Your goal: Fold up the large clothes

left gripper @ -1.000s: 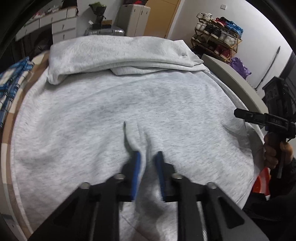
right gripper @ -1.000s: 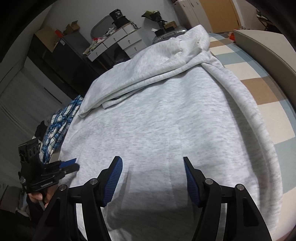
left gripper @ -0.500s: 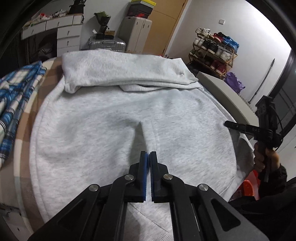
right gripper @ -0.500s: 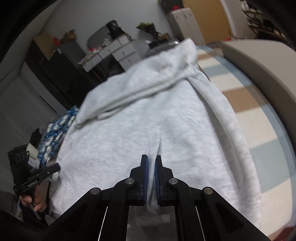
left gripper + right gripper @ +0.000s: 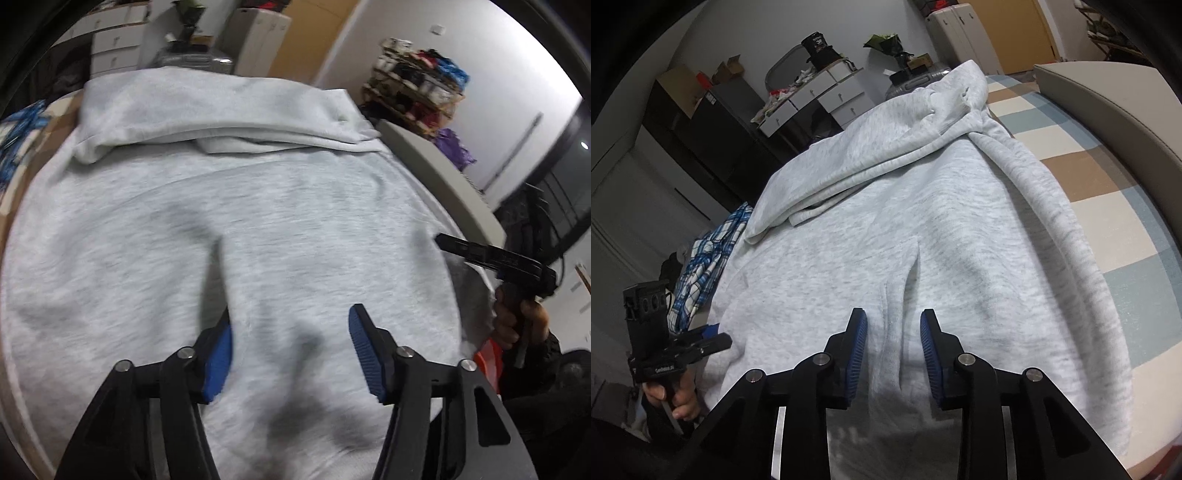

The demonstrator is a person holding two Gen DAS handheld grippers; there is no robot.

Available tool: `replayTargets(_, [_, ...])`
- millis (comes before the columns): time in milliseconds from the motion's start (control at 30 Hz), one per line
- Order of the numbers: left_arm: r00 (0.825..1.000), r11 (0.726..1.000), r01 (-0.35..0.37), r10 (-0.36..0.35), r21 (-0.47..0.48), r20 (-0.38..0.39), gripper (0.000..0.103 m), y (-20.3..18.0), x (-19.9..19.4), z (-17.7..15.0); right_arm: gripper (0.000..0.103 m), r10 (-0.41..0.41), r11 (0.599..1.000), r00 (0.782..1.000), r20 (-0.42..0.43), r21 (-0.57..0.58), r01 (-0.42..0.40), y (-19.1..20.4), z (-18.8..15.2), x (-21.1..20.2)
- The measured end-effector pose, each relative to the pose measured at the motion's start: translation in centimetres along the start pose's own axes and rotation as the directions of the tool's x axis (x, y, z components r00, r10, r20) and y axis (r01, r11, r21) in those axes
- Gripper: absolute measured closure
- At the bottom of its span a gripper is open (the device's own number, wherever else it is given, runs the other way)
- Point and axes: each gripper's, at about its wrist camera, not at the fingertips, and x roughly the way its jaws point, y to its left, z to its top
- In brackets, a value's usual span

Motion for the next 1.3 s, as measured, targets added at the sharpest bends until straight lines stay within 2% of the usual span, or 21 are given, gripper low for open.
replayTargets(100, [0.998,0.995,0.054,-0.056,0.080,0.022,0.058,-1.1,-0.4,-0.3,0.073,0.091,0.996,0.996,-0.015,-0.021,-0.091,0.9,0.0,0.1])
replayTargets(167, [0.999,0.997,0.036,-0.037,0.068,0.018,0.075,-0.5,-0.4,-0.4,0.076,0.095,0.994,0.995,-0.005,-0.060,-0.095,1.6,-0.1,0.0])
replayTargets(200, [1.000,0.999,0.013,-0.013,0.047,0.007,0.092,0.1,-0.2,-0.5,0.079,0.071,0.995,0.997,-0.004,-0.074,-0.071,1.6,-0.2,0.0])
replayTargets(233, [1.000,1.000,-0.023,0.023,0.007,-0.001,0.103,1.1,0.0,-0.5,0.092,0.034,0.996,0.999,-0.010,-0.077,-0.034,1.4,-0.2,0.3])
replayTargets(267, [0.999,0.999,-0.042,0.042,-0.019,0.002,0.103,1.8,0.0,-0.6,0.101,0.011,0.998,1.000,-0.022,-0.067,-0.012,1.1,-0.2,0.5])
replayTargets(333, [0.995,0.995,-0.081,0.084,-0.051,0.061,0.103,2.6,-1.0,-0.9,0.101,-0.003,0.999,1.000,-0.026,-0.054,0.002,0.7,-0.4,0.2])
replayTargets(400, [0.993,0.997,-0.063,0.068,-0.053,0.094,0.103,2.8,-2.6,-1.5,0.101,-0.050,0.995,0.999,-0.008,-0.082,0.049,1.2,-0.9,-0.9])
replayTargets(467, [0.994,0.997,-0.048,0.053,-0.062,0.094,0.103,3.1,-3.5,-2.1,0.101,-0.046,0.996,0.999,0.003,-0.078,0.046,1.1,-1.2,-1.8])
replayTargets(600, [0.995,0.993,-0.081,0.086,-0.089,0.055,0.103,3.5,-3.3,-2.9,0.095,-0.073,0.997,0.997,-0.033,-0.043,0.071,0.1,-1.3,-1.2])
replayTargets(633, [0.994,0.992,-0.083,0.089,-0.097,0.056,0.100,3.6,-3.5,-2.8,0.093,-0.065,0.997,0.997,-0.030,-0.035,0.064,0.1,-1.3,-1.5])
replayTargets(667, [0.993,0.989,-0.095,0.102,-0.110,0.056,0.097,3.6,-4.1,-2.8,0.080,-0.049,0.998,0.999,-0.013,-0.030,0.049,0.1,-1.3,-2.3])
replayTargets(700, [0.990,0.985,-0.115,0.124,-0.125,0.062,0.085,3.8,-4.9,-2.8,0.070,-0.041,0.999,0.999,0.013,-0.033,0.041,0.1,-1.5,-3.3])
replayTargets(733, [0.986,0.981,-0.134,0.146,-0.139,0.079,0.066,4.0,-5.6,-2.7,0.049,-0.036,0.999,0.998,0.048,-0.038,0.038,0.0,-1.6,-4.4])
replayTargets(767, [0.978,0.976,-0.155,0.174,-0.154,0.112,0.056,4.3,-6.6,-2.8,0.036,-0.045,0.998,0.995,0.088,-0.041,0.049,-0.3,-1.8,-5.7])
replayTargets(800, [0.959,0.963,-0.199,0.229,-0.180,0.165,0.046,4.8,-8.3,-3.2,0.035,-0.065,0.997,0.990,0.123,-0.042,0.071,-0.7,-2.0,-7.0])
replayTargets(867, [0.928,0.942,-0.262,0.306,-0.210,0.213,0.046,5.4,-10.1,-3.7,0.035,-0.103,0.994,0.983,0.152,-0.015,0.106,-2.0,-2.2,-8.5])
replayTargets(900, [0.909,0.923,-0.306,0.356,-0.231,0.216,0.045,6.0,-10.8,-4.0,0.035,-0.118,0.993,0.980,0.158,0.003,0.119,-2.6,-2.4,-8.9])
replayTargets(967, [0.887,0.889,-0.366,0.423,-0.274,0.187,0.045,7.3,-11.0,-4.7,0.035,-0.153,0.987,0.976,0.156,0.061,0.145,-4.1,-2.7,-9.4])
replayTargets(1033, [0.882,0.861,-0.392,0.452,-0.322,0.134,0.045,8.7,-10.3,-5.1,0.035,-0.163,0.984,0.975,0.151,0.096,0.149,-5.0,-3.2,-9.6])
replayTargets(1200, [0.892,0.828,-0.399,0.451,-0.395,0.045,0.045,11.0,-8.0,-5.6,0.035,-0.168,0.983,0.978,0.125,0.093,0.157,-4.9,-3.2,-8.3])
replayTargets(1300, [0.889,0.828,-0.388,0.452,-0.404,0.072,0.046,11.0,-8.0,-5.3,0.035,-0.186,0.980,0.977,0.103,0.095,0.176,-5.2,-3.3,-7.5])
